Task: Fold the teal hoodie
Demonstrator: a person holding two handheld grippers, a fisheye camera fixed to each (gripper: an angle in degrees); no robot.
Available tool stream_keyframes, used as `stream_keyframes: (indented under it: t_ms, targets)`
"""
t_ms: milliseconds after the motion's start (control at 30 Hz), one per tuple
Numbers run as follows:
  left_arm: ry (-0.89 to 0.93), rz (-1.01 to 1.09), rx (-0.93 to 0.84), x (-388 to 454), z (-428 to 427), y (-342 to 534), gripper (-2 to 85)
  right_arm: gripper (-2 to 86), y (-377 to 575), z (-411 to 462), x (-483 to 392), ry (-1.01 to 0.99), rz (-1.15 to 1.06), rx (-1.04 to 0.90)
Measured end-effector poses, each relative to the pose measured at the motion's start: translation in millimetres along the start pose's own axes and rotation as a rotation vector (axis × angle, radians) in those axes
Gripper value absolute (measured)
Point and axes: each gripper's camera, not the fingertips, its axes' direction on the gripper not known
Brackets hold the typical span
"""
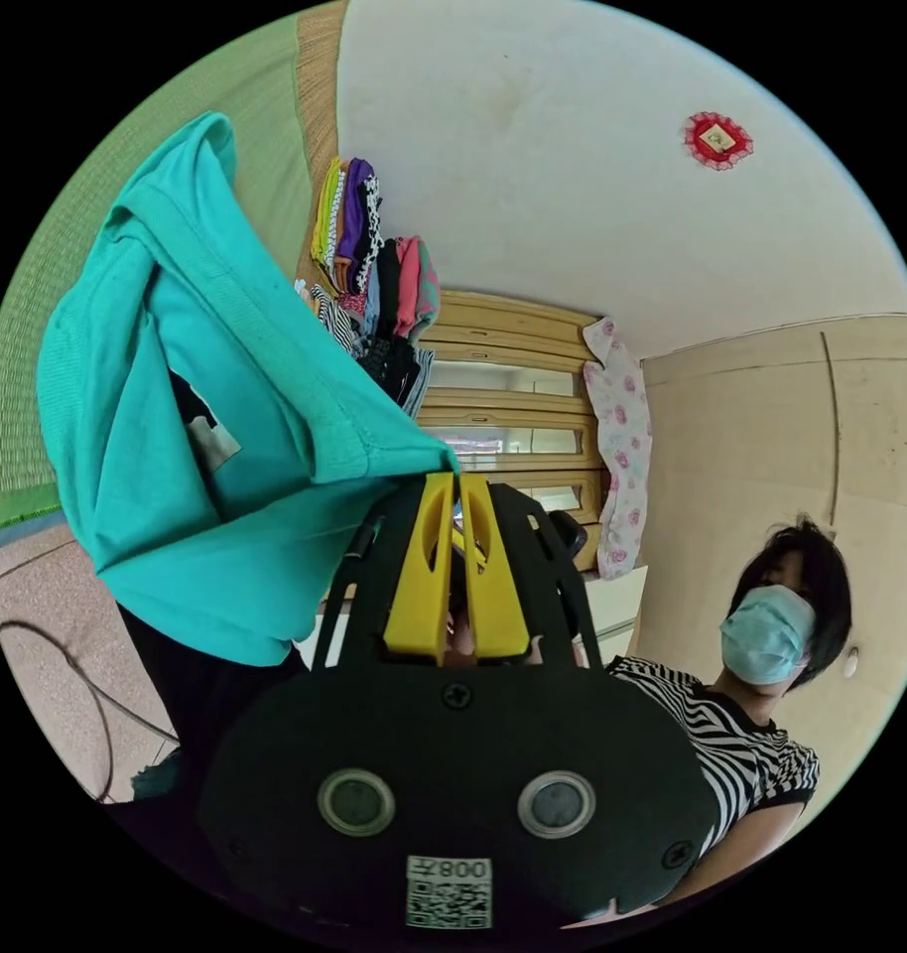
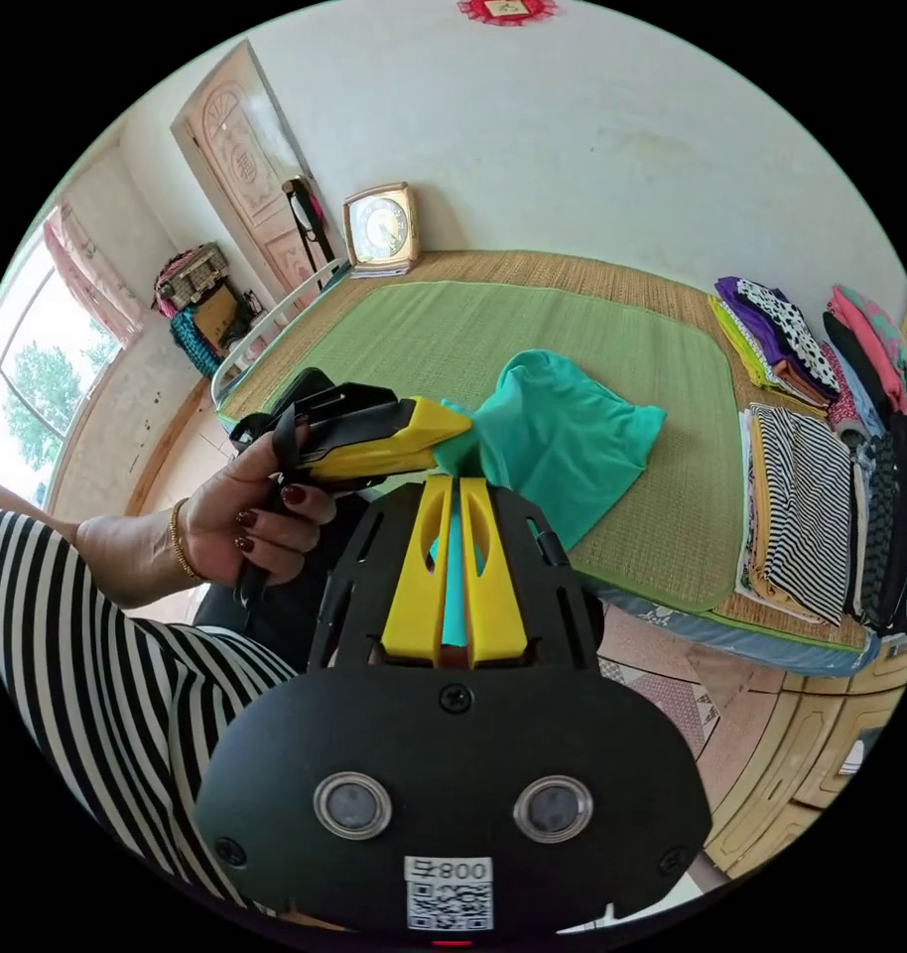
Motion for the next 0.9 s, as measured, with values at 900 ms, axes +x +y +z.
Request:
stream_keyframes:
  t_ms: [900]
  targets:
    - [-0.662, -0.086, 0.017, -9, 35, -82, 8.0, 0.1, 30, -149, 42, -0.213, 0.123, 0.097]
